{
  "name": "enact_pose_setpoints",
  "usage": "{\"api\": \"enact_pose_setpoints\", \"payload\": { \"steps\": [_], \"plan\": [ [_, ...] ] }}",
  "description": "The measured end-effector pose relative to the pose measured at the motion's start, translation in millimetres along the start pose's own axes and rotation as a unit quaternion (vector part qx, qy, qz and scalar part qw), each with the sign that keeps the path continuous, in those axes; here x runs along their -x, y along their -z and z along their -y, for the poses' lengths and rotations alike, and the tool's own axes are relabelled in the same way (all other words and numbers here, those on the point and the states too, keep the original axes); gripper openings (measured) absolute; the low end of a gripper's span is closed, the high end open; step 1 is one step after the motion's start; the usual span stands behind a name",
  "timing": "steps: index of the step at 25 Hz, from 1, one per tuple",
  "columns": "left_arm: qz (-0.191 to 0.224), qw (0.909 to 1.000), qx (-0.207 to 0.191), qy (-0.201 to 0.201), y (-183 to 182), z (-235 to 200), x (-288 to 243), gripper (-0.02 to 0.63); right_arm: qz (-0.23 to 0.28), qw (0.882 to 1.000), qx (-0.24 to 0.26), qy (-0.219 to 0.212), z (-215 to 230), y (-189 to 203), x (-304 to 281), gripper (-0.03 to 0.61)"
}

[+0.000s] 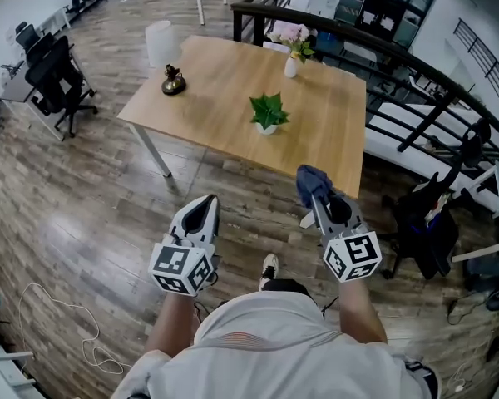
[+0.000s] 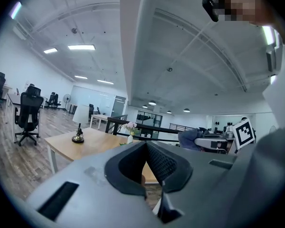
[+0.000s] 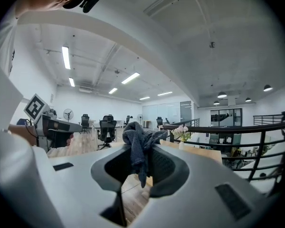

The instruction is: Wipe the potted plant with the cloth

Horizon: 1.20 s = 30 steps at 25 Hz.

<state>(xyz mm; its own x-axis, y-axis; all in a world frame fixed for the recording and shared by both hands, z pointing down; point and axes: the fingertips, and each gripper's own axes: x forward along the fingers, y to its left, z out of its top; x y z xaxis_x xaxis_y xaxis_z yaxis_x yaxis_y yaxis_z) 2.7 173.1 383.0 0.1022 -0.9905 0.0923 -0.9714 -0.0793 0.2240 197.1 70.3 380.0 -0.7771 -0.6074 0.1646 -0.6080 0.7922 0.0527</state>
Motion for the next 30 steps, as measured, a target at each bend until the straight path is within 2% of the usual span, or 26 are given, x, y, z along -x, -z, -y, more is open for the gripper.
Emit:
{"api": "enact_pose_setpoints", "payload": {
  "steps": [11,19,22,30],
  "plan": [
    [-0.011,0.9999,0.002,-0.012,-20.4,-25.8,-152.1,0.015,-0.011,1.000,-0.020,-0.004,124.2,-3.3,-109.2,0.133],
    [-0.036,0.9991,0.012,-0.020,-20.4,-63.2,-205.0,0.015,-0.031,0.999,-0.041,-0.006,151.6,6.9,-166.5,0.133],
    [-0.043,0.9989,0.018,0.000,-18.6,-85.5,-229.2,0.015,-0.045,0.998,-0.046,0.018,157.7,14.6,-185.5,0.133],
    [-0.065,0.9929,0.021,0.097,-31.5,-153.4,-315.3,0.015,-0.067,0.990,-0.048,0.112,165.2,5.8,-249.6,0.133]
  ]
}}
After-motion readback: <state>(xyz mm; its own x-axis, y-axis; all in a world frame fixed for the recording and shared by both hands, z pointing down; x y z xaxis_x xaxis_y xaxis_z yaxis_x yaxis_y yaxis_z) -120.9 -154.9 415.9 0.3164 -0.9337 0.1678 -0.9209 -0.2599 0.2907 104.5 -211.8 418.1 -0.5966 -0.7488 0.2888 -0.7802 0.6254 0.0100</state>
